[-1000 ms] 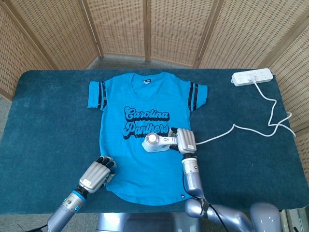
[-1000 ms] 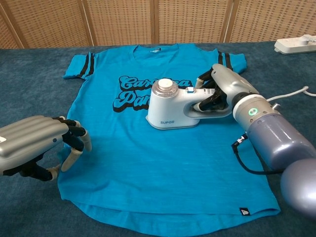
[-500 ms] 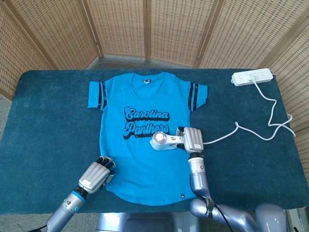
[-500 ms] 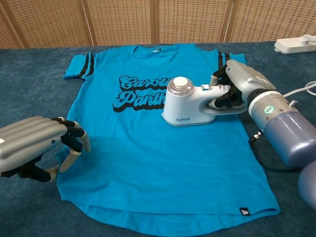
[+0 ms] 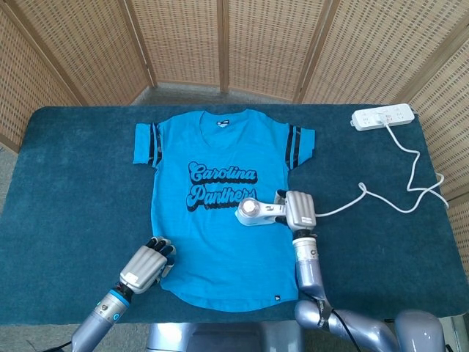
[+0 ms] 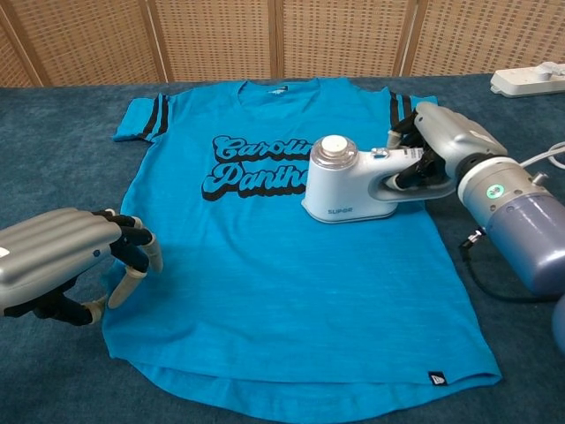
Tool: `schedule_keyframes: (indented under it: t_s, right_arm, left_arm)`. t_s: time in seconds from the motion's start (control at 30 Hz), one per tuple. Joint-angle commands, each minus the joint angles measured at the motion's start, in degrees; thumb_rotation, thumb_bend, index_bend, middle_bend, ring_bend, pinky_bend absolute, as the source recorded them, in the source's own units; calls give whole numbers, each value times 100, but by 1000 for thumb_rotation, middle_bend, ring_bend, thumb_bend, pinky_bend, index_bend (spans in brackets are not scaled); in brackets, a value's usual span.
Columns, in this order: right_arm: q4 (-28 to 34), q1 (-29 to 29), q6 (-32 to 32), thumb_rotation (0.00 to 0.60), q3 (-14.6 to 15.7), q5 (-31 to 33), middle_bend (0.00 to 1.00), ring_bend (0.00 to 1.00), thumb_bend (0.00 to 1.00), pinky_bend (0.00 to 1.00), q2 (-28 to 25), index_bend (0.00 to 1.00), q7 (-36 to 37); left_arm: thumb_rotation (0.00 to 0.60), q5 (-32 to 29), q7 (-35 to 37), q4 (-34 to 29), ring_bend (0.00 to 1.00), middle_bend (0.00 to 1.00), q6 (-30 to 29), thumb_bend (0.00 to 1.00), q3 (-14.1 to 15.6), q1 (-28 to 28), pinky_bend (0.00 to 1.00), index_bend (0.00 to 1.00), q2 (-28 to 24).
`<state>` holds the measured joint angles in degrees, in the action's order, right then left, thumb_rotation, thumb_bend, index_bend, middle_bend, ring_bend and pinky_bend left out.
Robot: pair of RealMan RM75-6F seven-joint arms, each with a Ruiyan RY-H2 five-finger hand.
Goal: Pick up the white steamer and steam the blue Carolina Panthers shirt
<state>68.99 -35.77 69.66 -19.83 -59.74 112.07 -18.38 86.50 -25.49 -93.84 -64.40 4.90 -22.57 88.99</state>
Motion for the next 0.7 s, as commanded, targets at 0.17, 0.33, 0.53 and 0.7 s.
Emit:
schedule_keyframes:
  t_s: [0.17, 0.33, 0.53, 0.7]
  right_arm:
    - [-3, -135, -108, 600, 27, 35, 703, 717, 370, 673, 170, 700, -281]
    - [5, -175, -122, 600, 36, 41, 702, 717, 369, 672, 253, 699, -376]
    - [45, -199, -90, 600, 31, 5, 701, 716, 369, 672, 295, 698, -454]
    - [73, -146, -61, 600, 20, 11, 701, 716, 369, 671, 196, 698, -491]
  left_arm:
    - [600, -7, 34, 16, 226, 352, -2, 449, -2, 6, 194, 710, 0]
    - [600, 10, 60, 29, 225, 352, -2, 448, -2, 4, 195, 709, 14]
    - [600, 27, 89, 39, 226, 352, -15, 449, -6, 5, 195, 709, 14]
    - [600, 29, 91, 55, 226, 352, -3, 449, -13, -4, 194, 710, 28]
